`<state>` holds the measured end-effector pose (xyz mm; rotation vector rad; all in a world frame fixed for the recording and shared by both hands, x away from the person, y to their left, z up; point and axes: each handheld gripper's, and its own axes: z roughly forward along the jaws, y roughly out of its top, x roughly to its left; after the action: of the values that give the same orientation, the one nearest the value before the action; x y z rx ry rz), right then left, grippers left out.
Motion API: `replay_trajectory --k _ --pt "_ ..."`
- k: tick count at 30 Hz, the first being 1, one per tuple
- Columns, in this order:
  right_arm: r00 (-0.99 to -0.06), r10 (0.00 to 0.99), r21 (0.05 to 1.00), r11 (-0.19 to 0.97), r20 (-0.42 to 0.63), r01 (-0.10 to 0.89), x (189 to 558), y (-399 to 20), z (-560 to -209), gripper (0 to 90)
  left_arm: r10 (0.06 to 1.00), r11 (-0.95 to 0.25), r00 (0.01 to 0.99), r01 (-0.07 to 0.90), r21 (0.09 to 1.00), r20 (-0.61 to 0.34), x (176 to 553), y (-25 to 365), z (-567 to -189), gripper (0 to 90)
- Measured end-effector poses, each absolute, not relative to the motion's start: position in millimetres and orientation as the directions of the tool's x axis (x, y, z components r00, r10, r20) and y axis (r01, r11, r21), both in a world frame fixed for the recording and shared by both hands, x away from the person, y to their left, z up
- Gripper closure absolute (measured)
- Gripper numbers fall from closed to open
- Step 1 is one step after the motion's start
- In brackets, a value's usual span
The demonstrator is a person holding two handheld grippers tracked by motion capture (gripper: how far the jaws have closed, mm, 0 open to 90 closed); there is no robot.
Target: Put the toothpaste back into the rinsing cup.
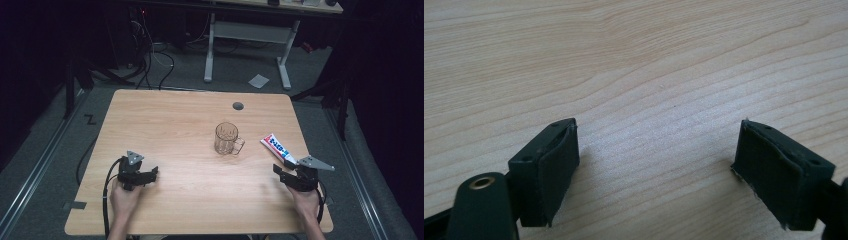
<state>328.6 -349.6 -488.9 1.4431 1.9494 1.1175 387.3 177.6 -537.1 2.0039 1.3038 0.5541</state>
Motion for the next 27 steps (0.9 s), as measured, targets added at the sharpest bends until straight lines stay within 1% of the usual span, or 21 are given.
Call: replay_trajectory --k 16,17,19,24,27 --pt "-0.313 0.949 0.821 0.150 0.036 0.551 352.8 -349.9 -475.3 44.7 0.912 -0.273 0.409 0.626 0.731 -0.010 387.3 177.5 -537.2 18.1" --pt "-0.316 0.949 0.806 0.174 0.017 0.565 358.5 -348.4 -473.1 44.5 0.912 -0.273 0.409 0.626 0.731 -0.010 387.4 177.6 -537.2 18.0" --pt "-0.313 0.950 0.787 0.185 0.011 0.588 364.5 -346.1 -472.5 44.6 0.912 -0.273 0.409 0.626 0.730 -0.010 387.3 177.6 -537.1 18.0" --pt "-0.315 0.948 0.762 0.241 -0.051 0.601 377.6 -340.2 -472.7 43.5 0.912 -0.273 0.409 0.626 0.730 -0.010 387.4 177.5 -537.1 18.0" --pt "-0.313 0.948 0.752 0.245 -0.053 0.612 385.0 -340.4 -471.9 42.1 0.912 -0.273 0.409 0.626 0.730 -0.010 387.4 177.6 -537.2 18.0"
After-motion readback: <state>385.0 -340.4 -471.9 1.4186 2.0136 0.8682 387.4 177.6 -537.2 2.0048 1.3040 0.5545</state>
